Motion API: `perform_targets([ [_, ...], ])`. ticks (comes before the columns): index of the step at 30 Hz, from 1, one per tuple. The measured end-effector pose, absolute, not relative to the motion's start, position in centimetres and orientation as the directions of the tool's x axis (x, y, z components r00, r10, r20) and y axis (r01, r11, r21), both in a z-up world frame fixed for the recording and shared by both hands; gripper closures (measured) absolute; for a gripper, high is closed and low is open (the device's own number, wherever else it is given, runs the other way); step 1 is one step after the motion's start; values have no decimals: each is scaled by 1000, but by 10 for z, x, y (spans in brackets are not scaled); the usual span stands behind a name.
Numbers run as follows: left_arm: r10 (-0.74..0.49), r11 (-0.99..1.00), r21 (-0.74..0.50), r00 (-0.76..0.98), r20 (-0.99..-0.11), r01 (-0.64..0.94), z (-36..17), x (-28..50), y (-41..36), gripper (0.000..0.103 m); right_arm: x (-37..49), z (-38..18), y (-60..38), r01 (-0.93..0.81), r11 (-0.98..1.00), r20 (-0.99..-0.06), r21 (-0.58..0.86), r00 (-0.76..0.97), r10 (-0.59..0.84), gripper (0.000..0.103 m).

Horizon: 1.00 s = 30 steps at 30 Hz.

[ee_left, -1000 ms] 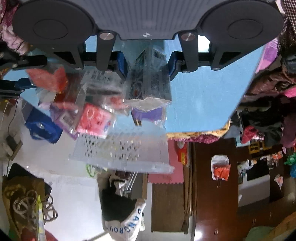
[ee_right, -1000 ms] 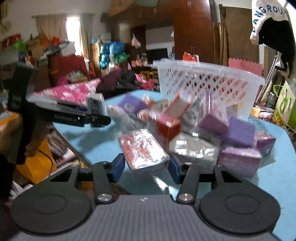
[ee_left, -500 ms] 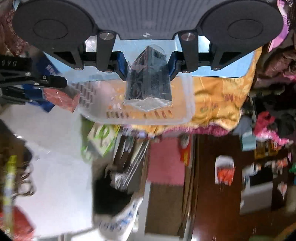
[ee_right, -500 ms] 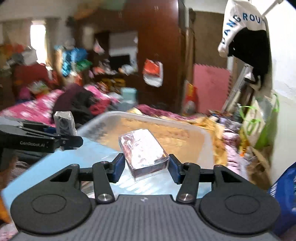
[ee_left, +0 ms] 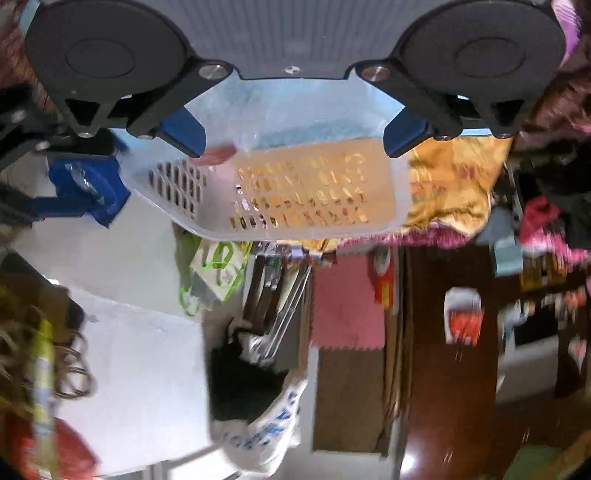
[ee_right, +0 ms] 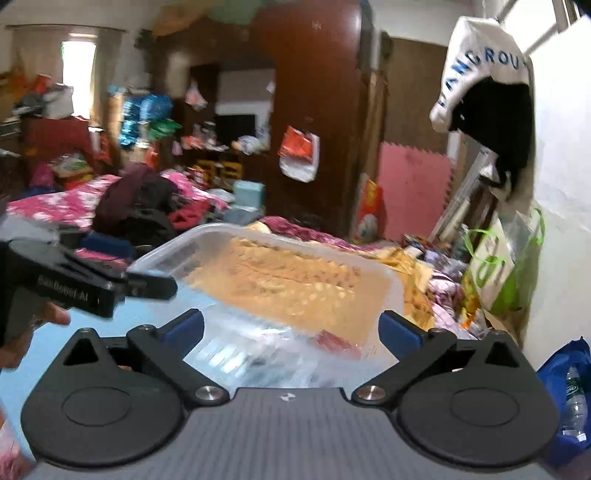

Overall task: Organize objects
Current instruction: 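Grasp a clear-wrapped box with the left tool while the right tool grasps a foil-wrapped pack, then drop the held packs into the white basket with both tools, then grasp new items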

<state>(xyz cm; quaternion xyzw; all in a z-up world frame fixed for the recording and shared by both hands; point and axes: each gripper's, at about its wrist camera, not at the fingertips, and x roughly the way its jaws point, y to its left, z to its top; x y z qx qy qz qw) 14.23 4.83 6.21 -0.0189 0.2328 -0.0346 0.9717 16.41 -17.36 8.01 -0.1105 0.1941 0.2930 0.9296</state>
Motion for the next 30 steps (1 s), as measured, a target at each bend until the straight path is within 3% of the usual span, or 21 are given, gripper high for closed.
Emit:
perform_targets([
  [5, -58, 995, 45, 910, -411, 84, 21, 54, 46, 3, 111, 24, -210, -589, 806, -413, -52, 748, 520, 0],
  [11, -31, 996, 60, 917, -398, 60, -16, -9, 49, 3, 86, -35, -229, -599, 774, -382, 205, 679, 627, 0],
  [15, 12, 998, 62, 919, -393, 14, -25, -13, 53, 5, 91, -44, -207, -597, 786, -381, 159, 697, 607, 1],
  [18, 15, 999, 35, 919, -394, -1, -33, -15, 56, 5, 93, -56, -191, -613, 778, -412, 136, 679, 607, 13],
  [27, 11, 998, 63, 903, -430, 17, -63, -16, 44, 5, 79, -67, -170, -604, 796, -396, 30, 724, 565, 14],
  [29, 19, 998, 56, 906, -422, 5, -65, -11, 43, 6, 81, -68, -171, -595, 803, -395, 27, 732, 556, 23],
  [30, 13, 999, 47, 905, -424, 8, -66, -8, 43, 12, 82, -69, -173, -591, 806, -396, 31, 733, 553, 27],
])
